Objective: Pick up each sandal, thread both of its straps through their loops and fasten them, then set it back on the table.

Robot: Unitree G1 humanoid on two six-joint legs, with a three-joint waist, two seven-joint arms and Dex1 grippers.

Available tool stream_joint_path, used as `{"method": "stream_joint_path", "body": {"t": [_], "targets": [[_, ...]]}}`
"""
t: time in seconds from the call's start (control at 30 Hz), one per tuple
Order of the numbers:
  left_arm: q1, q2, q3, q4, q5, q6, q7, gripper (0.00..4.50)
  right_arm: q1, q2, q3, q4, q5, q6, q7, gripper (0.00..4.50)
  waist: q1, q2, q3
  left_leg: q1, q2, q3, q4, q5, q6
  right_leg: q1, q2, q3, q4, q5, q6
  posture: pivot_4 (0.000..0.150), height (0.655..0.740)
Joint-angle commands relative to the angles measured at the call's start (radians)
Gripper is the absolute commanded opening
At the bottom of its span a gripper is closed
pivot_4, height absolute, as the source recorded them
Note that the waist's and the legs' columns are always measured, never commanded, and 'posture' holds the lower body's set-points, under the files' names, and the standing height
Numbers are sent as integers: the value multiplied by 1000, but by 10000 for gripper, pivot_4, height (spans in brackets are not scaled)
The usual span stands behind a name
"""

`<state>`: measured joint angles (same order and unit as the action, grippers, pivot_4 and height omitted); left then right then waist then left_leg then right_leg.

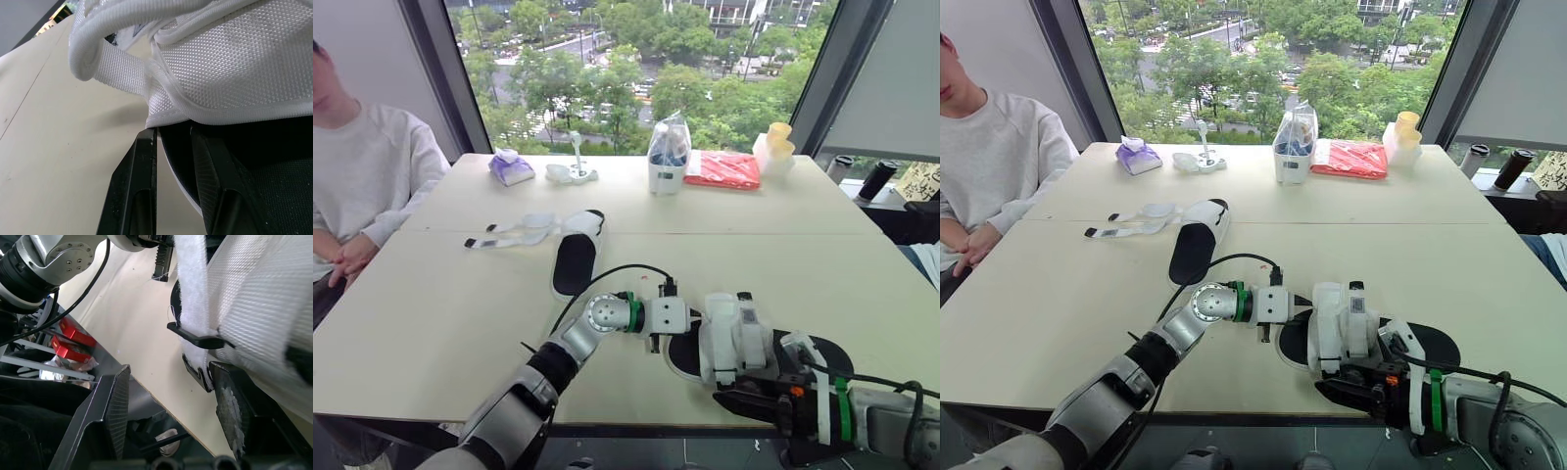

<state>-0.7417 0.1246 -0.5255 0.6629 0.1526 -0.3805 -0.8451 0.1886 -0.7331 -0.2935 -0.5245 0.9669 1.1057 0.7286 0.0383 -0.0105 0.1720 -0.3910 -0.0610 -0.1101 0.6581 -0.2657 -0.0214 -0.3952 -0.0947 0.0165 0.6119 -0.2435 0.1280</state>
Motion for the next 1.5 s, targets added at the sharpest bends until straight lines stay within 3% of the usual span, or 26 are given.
{"method": "stream_joint_path", "body": {"t": [0.03,0.07,0.1,0.3,0.63,0.77,1.03,1.23,1.5], "targets": [[39,22,-20,34,53,43,-13,11075,-8,4,-9,-8,22,-10,-15,9551,0,0,0,0,0,0,0,0,0,0,0,0,0,0,0,1500,7400],[40,23,-21,32,53,45,-13,11075,-7,3,-9,-7,23,-10,-16,3608,0,0,0,0,0,0,0,0,0,0,0,0,0,0,0,1500,7400],[42,23,-21,31,53,46,-13,11075,-5,1,-8,-7,21,-13,-16,533,0,0,0,0,0,0,-1,0,0,0,0,0,0,0,0,1500,7400],[46,23,-22,27,55,54,-11,11075,52,-50,13,-57,6,-18,25,533,1,0,0,0,0,0,-3,0,0,-1,0,0,0,0,1,1500,7400],[54,27,-19,24,55,68,-12,11075,263,-189,-62,-262,125,-16,141,533,1,-3,-2,2,0,0,-6,0,0,0,0,0,-1,-3,6,1500,7400],[51,27,-19,29,55,69,-13,11075,202,-208,-97,-251,199,-23,129,533,2,-3,-2,1,0,0,-6,0,0,0,0,0,-1,-3,5,1500,7400],[45,25,-17,44,59,66,-11,11075,-54,-256,-133,-140,527,-37,3,533,3,-4,-1,1,0,0,-6,0,0,-1,-1,0,-2,-1,1,1500,7400],[44,16,-18,51,65,66,-3,11075,-205,-180,-9,37,560,-27,-135,533,4,-5,-1,0,0,0,-7,0,0,-1,-1,-1,-3,-1,2,1500,7400],[51,22,-15,43,68,72,11,11075,-237,-108,-4,213,670,-18,-319,533,2,-4,-2,0,0,0,-7,0,0,-1,-1,0,-3,0,-1,1500,7400]]}}
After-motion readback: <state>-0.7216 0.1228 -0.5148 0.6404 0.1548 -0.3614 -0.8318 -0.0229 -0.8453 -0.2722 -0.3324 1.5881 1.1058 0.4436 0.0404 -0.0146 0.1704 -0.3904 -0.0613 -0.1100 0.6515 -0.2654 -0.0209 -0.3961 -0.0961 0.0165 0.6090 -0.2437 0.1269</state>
